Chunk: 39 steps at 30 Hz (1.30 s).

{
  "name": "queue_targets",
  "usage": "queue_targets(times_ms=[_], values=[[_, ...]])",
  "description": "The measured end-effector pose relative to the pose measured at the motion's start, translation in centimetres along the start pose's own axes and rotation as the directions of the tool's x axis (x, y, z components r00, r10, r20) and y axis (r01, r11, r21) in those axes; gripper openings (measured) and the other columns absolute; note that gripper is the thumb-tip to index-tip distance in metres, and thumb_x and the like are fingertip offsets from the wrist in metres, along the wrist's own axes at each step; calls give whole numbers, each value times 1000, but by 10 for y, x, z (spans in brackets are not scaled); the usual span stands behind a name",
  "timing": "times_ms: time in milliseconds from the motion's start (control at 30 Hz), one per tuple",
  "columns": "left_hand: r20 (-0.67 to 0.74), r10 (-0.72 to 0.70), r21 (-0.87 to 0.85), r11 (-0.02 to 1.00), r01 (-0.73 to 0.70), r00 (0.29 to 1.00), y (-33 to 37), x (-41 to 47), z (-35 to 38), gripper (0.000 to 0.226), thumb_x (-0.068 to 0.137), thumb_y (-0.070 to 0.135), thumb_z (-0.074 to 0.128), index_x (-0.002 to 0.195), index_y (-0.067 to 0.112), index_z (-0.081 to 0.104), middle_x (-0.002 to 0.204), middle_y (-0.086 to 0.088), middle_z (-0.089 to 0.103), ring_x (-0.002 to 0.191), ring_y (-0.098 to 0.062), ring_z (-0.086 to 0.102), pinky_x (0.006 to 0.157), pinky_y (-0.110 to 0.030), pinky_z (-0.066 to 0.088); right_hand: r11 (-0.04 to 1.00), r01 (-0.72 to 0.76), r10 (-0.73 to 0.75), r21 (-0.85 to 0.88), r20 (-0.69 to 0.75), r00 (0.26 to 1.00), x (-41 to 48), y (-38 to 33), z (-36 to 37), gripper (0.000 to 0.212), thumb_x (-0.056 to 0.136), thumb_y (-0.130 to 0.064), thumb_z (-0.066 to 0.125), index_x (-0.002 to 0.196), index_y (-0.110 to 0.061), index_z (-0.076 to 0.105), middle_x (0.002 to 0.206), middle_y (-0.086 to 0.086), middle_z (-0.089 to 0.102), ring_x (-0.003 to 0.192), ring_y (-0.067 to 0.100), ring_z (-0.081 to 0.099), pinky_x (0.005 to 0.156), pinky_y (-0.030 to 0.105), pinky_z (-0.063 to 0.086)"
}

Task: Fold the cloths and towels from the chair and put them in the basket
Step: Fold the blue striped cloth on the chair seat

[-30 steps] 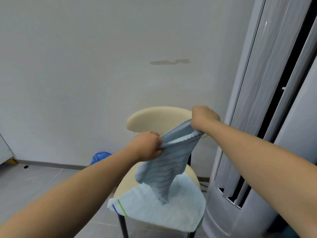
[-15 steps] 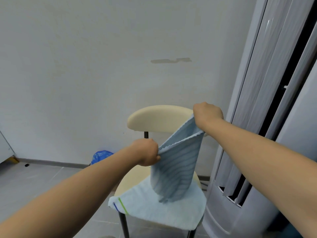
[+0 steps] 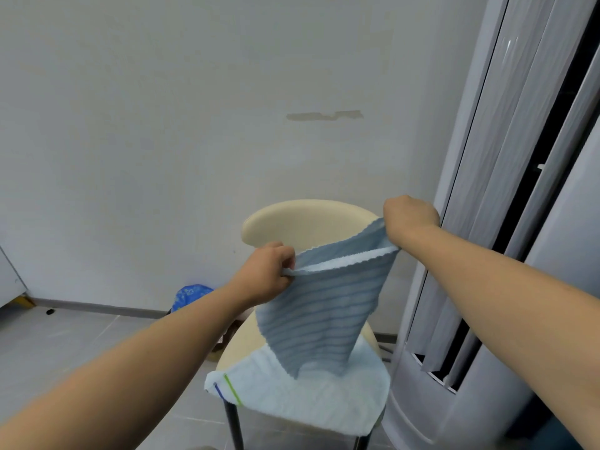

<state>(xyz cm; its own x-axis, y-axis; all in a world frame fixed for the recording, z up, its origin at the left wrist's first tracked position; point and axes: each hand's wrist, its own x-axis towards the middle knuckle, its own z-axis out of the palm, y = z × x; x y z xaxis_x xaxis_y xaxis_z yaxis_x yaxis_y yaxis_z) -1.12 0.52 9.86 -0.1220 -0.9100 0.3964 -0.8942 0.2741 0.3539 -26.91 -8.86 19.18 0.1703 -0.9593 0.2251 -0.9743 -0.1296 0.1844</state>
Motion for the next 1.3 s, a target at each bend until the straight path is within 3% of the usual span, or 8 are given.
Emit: queue_targets(times_ms=[133,333,567,867,967,1067,1167,1300], values=[[129,43,30,998,-47,991,-2,2,-5,37,81,3,55,109,20,74,110,3,61,98,-14,56,91,-29,45,998,-45,42,40,63,997,-2,5,3,20,84,2,53,70,-11,46,75,4,44,72,24,50,64,33,43],[292,-45,314,948,-51,956,-1,5,-12,24,87,25,61,71,8,59,75,-9,63,72,-27,56,68,-38,49,995,-78,70,59,121,990,-3,8,3,15,83,2,57,77,-10,51,77,5,46,78,25,52,66,33,44],[150,-77,384,923,14,986,1,5,-20,33,84,45,65,66,17,59,67,2,58,68,-22,54,63,-31,49,998,-52,50,22,96,994,2,11,12,5,89,-16,62,92,-13,62,76,2,45,69,23,49,56,29,38],[215,336,446,801,-398,917,-4,-3,-18,16,85,17,68,94,15,55,84,-6,59,80,-28,57,59,-34,41,999,-39,36,17,131,991,4,21,20,20,85,-30,69,95,-14,63,77,0,48,78,25,56,61,29,43],[321,280,461,789,-407,905,-10,-5,-10,34,88,10,60,113,26,44,96,-3,50,90,-25,51,70,-42,50,998,-58,53,32,129,990,4,27,24,17,85,-27,69,88,-16,56,78,1,44,81,26,54,67,31,46],[368,195,454,815,-359,909,-11,-3,-10,24,83,7,58,99,25,60,90,4,36,89,-23,49,67,-43,52,997,-65,60,35,136,989,4,29,27,17,86,-27,67,84,-16,54,84,3,50,81,26,52,68,32,47],[391,126,398,870,-291,912,-4,0,-13,9,89,16,58,88,14,67,95,2,47,91,-23,54,73,-40,51,997,-69,66,25,132,989,5,31,29,16,87,-26,67,85,-15,56,81,3,48,79,26,53,67,31,46],[327,-14,405,905,-127,945,-2,6,-20,33,91,38,64,80,7,66,90,-7,63,83,-26,58,77,-37,49,997,-80,78,14,138,987,5,36,32,18,87,-30,68,88,-16,57,85,2,49,80,26,53,65,31,45]])
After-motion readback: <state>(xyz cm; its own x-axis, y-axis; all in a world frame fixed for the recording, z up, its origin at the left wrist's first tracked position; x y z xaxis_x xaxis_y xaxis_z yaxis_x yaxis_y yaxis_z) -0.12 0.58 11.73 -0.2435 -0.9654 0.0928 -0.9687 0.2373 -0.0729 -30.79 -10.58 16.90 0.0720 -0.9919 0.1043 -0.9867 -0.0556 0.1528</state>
